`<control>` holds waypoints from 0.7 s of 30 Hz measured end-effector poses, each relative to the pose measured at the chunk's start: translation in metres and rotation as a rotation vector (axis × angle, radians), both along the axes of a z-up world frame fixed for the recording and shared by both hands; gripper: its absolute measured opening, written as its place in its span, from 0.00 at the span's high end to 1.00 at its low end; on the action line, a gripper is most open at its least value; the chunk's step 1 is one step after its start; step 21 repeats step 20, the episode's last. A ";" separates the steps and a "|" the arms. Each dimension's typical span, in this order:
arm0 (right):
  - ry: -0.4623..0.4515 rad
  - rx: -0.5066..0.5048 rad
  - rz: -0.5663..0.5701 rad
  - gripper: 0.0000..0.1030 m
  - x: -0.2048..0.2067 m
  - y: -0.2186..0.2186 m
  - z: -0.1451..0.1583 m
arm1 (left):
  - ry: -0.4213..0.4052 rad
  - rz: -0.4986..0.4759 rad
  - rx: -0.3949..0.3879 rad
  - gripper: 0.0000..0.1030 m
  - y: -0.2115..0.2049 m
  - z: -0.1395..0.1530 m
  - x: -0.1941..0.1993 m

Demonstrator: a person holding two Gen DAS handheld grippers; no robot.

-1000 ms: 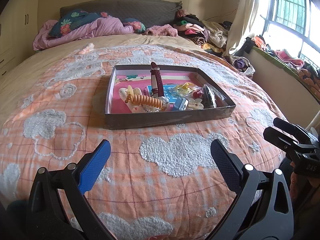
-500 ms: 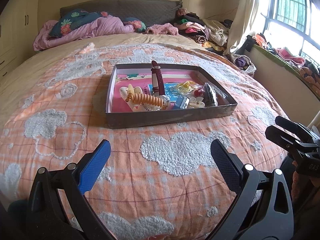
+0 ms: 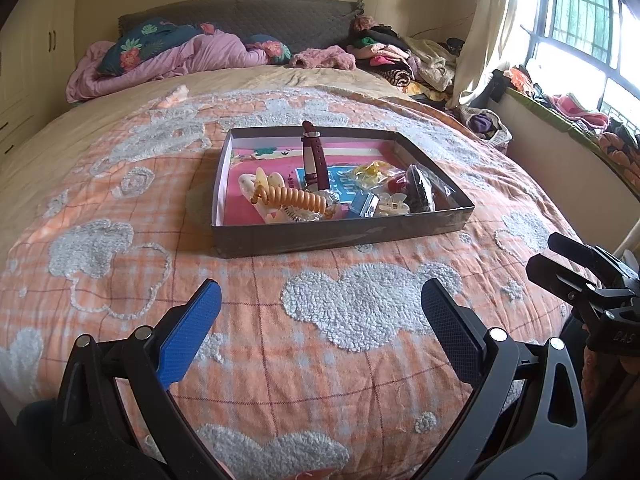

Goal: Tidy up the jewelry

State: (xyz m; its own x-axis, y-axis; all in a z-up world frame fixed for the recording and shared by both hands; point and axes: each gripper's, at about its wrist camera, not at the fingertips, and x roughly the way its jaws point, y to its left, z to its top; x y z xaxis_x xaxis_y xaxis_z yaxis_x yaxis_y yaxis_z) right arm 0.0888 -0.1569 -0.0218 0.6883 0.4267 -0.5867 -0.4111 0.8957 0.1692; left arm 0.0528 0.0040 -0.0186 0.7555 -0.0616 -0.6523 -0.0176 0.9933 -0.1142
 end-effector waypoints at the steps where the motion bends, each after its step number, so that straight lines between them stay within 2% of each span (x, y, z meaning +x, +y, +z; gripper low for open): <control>1: 0.003 -0.002 -0.001 0.04 0.001 -0.002 0.000 | 0.004 0.004 0.001 0.09 0.002 0.000 0.000; 6: 0.004 -0.011 -0.023 0.04 0.007 -0.008 -0.002 | 0.030 0.043 0.023 0.09 0.004 -0.002 0.005; 9: 0.022 0.002 -0.063 0.04 0.022 -0.020 -0.001 | 0.048 0.082 0.004 0.09 0.016 -0.004 0.009; 12: 0.021 0.007 -0.158 0.04 0.052 -0.049 0.003 | 0.054 0.134 -0.002 0.09 0.035 -0.002 0.017; 15: 0.017 -0.059 -0.254 0.04 0.097 -0.078 0.002 | 0.080 0.269 0.070 0.09 0.081 0.003 0.048; 16: 0.035 -0.081 -0.285 0.04 0.114 -0.089 -0.003 | 0.091 0.302 0.069 0.09 0.100 0.002 0.061; 18: 0.106 -0.109 -0.338 0.04 0.153 -0.110 -0.016 | 0.120 0.366 0.063 0.09 0.136 0.000 0.084; 20: 0.192 -0.112 -0.423 0.04 0.195 -0.140 -0.036 | 0.152 0.471 0.116 0.09 0.177 -0.006 0.117; 21: 0.192 -0.112 -0.423 0.04 0.195 -0.140 -0.036 | 0.152 0.471 0.116 0.09 0.177 -0.006 0.117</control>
